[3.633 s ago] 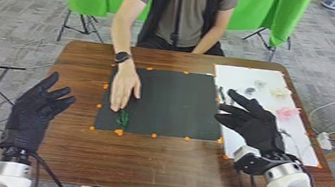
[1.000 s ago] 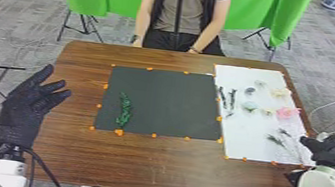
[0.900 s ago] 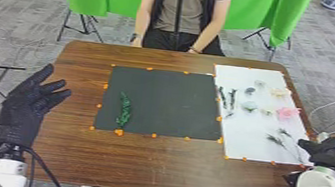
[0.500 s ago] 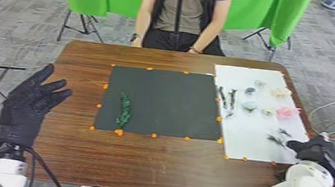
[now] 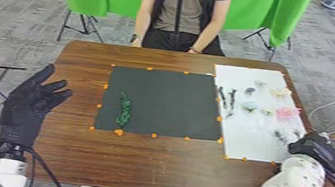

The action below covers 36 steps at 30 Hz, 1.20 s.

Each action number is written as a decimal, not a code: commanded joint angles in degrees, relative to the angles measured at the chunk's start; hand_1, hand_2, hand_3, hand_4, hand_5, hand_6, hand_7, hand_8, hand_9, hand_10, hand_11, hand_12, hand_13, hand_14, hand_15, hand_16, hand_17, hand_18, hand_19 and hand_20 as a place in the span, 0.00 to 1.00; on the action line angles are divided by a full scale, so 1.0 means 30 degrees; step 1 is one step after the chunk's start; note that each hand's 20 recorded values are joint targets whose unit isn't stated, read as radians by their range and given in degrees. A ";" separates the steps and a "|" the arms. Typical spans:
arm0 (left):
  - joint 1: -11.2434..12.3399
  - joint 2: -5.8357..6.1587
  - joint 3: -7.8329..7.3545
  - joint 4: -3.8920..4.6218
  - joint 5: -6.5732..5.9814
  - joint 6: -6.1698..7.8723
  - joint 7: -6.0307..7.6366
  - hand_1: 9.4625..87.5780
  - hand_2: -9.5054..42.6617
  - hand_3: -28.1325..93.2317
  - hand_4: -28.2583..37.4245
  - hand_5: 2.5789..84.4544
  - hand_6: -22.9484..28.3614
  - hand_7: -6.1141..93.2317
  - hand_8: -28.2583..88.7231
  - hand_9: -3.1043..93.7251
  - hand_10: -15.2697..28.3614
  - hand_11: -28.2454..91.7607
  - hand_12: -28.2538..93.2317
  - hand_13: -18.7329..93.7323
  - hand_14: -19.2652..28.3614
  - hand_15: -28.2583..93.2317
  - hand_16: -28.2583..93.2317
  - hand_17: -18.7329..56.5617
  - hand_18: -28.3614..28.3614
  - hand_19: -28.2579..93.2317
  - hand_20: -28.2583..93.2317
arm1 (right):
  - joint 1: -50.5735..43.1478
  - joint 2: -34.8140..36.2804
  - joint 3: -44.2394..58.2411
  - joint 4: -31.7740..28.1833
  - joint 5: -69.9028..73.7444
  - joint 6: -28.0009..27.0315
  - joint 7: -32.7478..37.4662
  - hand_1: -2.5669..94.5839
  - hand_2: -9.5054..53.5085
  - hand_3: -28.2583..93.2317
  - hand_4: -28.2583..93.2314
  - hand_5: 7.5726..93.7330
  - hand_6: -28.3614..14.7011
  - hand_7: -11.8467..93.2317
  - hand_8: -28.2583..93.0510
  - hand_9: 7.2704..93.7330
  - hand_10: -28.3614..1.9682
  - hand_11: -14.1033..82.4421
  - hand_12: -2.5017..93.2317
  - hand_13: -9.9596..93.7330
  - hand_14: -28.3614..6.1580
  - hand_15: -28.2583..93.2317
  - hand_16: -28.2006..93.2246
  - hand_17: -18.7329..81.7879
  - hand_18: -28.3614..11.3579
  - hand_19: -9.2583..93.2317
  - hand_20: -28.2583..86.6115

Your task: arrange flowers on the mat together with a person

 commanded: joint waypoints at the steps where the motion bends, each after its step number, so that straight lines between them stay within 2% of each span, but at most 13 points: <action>1: 0.0355 -0.0154 -0.0113 -0.0141 -0.0009 -0.0065 -0.0086 0.16 0.31 0.86 0.02 0.39 0.59 0.15 0.18 0.41 0.81 0.43 0.32 0.43 0.99 0.64 0.17 0.19 1.00 0.77 0.14 | -0.0445 0.0292 -0.0284 -0.0446 -0.1644 0.1402 -0.0105 0.61 0.02 0.71 0.01 0.91 0.68 0.29 0.22 0.94 0.58 0.47 0.23 0.86 0.58 0.70 0.37 0.49 0.14 0.83 0.30; 3: 0.0377 -0.0174 -0.0153 -0.0181 -0.0009 -0.0060 -0.0123 0.16 0.31 0.86 0.02 0.39 0.59 0.15 0.18 0.41 0.81 0.43 0.32 0.43 0.99 0.64 0.17 0.19 1.00 0.77 0.14 | -0.0318 0.0333 -0.0282 -0.0882 -0.2033 0.1472 -0.0108 0.61 0.02 0.71 0.00 0.91 0.69 0.29 0.23 0.95 0.59 0.48 0.23 0.87 0.59 0.70 0.38 0.49 0.15 0.84 0.30; 4: 0.0525 -0.0037 -0.0135 -0.0233 -0.0104 0.0092 0.0078 0.16 0.31 0.86 0.02 0.39 0.59 0.15 0.18 0.41 0.81 0.43 0.32 0.43 0.99 0.64 0.17 0.19 1.00 0.77 0.14 | -0.0260 0.0339 -0.0267 -0.1151 -0.2258 0.1600 -0.0182 0.61 0.01 0.71 0.00 0.91 0.69 0.29 0.23 0.95 0.59 0.48 0.23 0.88 0.59 0.70 0.38 0.49 0.15 0.84 0.31; 5: 0.0452 -0.0193 -0.0194 -0.0221 0.0015 -0.0051 -0.0123 0.16 0.31 0.86 0.02 0.39 0.59 0.15 0.18 0.41 0.81 0.43 0.32 0.43 0.99 0.64 0.17 0.19 1.00 0.77 0.14 | -0.0266 0.0314 -0.0228 -0.1497 -0.2514 0.1643 -0.0170 0.61 0.01 0.71 0.00 0.92 0.69 0.29 0.23 0.95 0.59 0.48 0.23 0.88 0.59 0.70 0.38 0.49 0.16 0.85 0.31; 6: 0.0555 -0.0076 -0.0193 -0.0260 -0.0094 0.0101 0.0079 0.16 0.31 0.86 0.02 0.39 0.59 0.15 0.18 0.41 0.81 0.43 0.32 0.43 0.99 0.64 0.17 0.19 1.00 0.77 0.14 | -0.0026 0.0370 -0.0357 -0.1760 -0.2773 0.1746 -0.0241 0.61 0.01 0.71 0.00 0.92 0.69 0.29 0.23 0.96 0.59 0.48 0.23 0.88 0.59 0.70 0.38 0.49 0.16 0.85 0.31; 9: 0.0628 -0.0057 -0.0344 -0.0342 -0.0087 0.0128 0.0029 0.16 0.31 0.87 0.02 0.38 0.59 0.15 0.18 0.41 0.81 0.43 0.32 0.43 0.99 0.64 0.17 0.19 1.00 0.77 0.14 | 0.0699 0.0484 -0.0789 -0.2793 -0.3046 0.1834 -0.0578 0.61 0.00 0.72 0.00 0.93 0.69 0.29 0.24 0.97 0.59 0.48 0.23 0.89 0.59 0.71 0.39 0.50 0.17 0.86 0.31; 16: 0.1014 0.0350 -0.0578 -0.0661 -0.0198 0.0598 0.0309 0.16 0.31 0.87 0.03 0.39 0.59 0.15 0.18 0.41 0.82 0.43 0.32 0.43 0.99 0.64 0.17 0.19 1.00 0.77 0.14 | 0.4848 -0.0198 -0.3848 -0.3937 -0.1215 0.1590 -0.2741 0.61 0.00 0.72 0.00 0.96 0.67 0.27 0.26 1.00 0.59 0.48 0.24 0.91 0.59 0.72 0.39 0.51 0.17 0.90 0.29; 18: 0.1209 0.0503 -0.0589 -0.0789 -0.0336 0.0915 0.0533 0.16 0.31 0.87 0.03 0.39 0.59 0.15 0.18 0.41 0.82 0.43 0.32 0.43 0.99 0.64 0.17 0.19 1.00 0.77 0.14 | 0.6385 -0.1326 -0.4932 -0.3392 -0.0293 0.0679 -0.4483 0.61 0.00 0.73 0.00 0.97 0.66 0.27 0.26 1.00 0.58 0.49 0.23 0.92 0.59 0.72 0.39 0.51 0.17 0.91 0.29; 20: 0.1144 0.0733 -0.0596 -0.0825 -0.0303 0.0970 0.0470 0.16 0.31 0.87 0.03 0.38 0.59 0.15 0.18 0.41 0.82 0.43 0.32 0.43 0.99 0.64 0.17 0.19 1.00 0.77 0.14 | 0.7849 -0.2204 -0.6242 -0.2604 0.0372 0.0389 -0.5355 0.61 0.00 0.73 0.00 0.97 0.66 0.27 0.26 1.00 0.58 0.50 0.23 0.92 0.59 0.72 0.39 0.51 0.17 0.91 0.29; 25: 0.0853 0.1185 -0.0317 -0.0829 -0.0422 0.1242 0.0746 0.16 0.30 0.87 0.03 0.39 0.59 0.15 0.18 0.41 0.82 0.43 0.32 0.43 1.00 0.64 0.17 0.19 1.00 0.77 0.14 | 1.0357 -0.4327 -0.8742 -0.0349 0.1185 -0.0745 -0.6791 0.61 0.00 0.73 0.00 0.98 0.66 0.26 0.26 1.00 0.58 0.51 0.22 0.93 0.59 0.72 0.39 0.52 0.16 0.92 0.28; 26: 0.0689 0.1165 -0.0262 -0.0794 -0.0383 0.1179 0.0646 0.16 0.30 0.87 0.03 0.39 0.59 0.15 0.18 0.42 0.83 0.43 0.32 0.43 1.00 0.64 0.17 0.19 1.00 0.77 0.14 | 1.0589 -0.4697 -0.9029 0.0022 0.1272 -0.1139 -0.6842 0.61 0.00 0.73 0.00 0.98 0.66 0.26 0.26 1.00 0.58 0.51 0.22 0.93 0.59 0.72 0.39 0.52 0.16 0.92 0.28; 29: 0.0628 0.1282 -0.0146 -0.0786 -0.0449 0.1319 0.0852 0.16 0.30 0.87 0.02 0.39 0.59 0.15 0.18 0.42 0.83 0.43 0.32 0.43 1.00 0.64 0.17 0.19 1.00 0.77 0.14 | 1.0968 -0.5756 -0.9675 0.1145 0.1312 -0.1952 -0.7221 0.61 0.00 0.73 0.01 0.98 0.67 0.27 0.27 1.00 0.58 0.52 0.22 0.93 0.58 0.72 0.39 0.52 0.16 0.93 0.27; 36: 0.0300 0.1044 0.0091 -0.0632 -0.0232 0.1006 0.0642 0.17 0.31 0.87 0.02 0.39 0.59 0.15 0.17 0.42 0.82 0.42 0.33 0.43 0.99 0.63 0.17 0.19 1.00 0.77 0.14 | 1.1018 -0.6792 -1.0848 0.2775 0.0540 -0.3516 -0.7599 0.60 0.00 0.73 0.02 0.98 0.67 0.27 0.27 1.00 0.59 0.53 0.22 0.93 0.58 0.72 0.39 0.52 0.16 0.93 0.26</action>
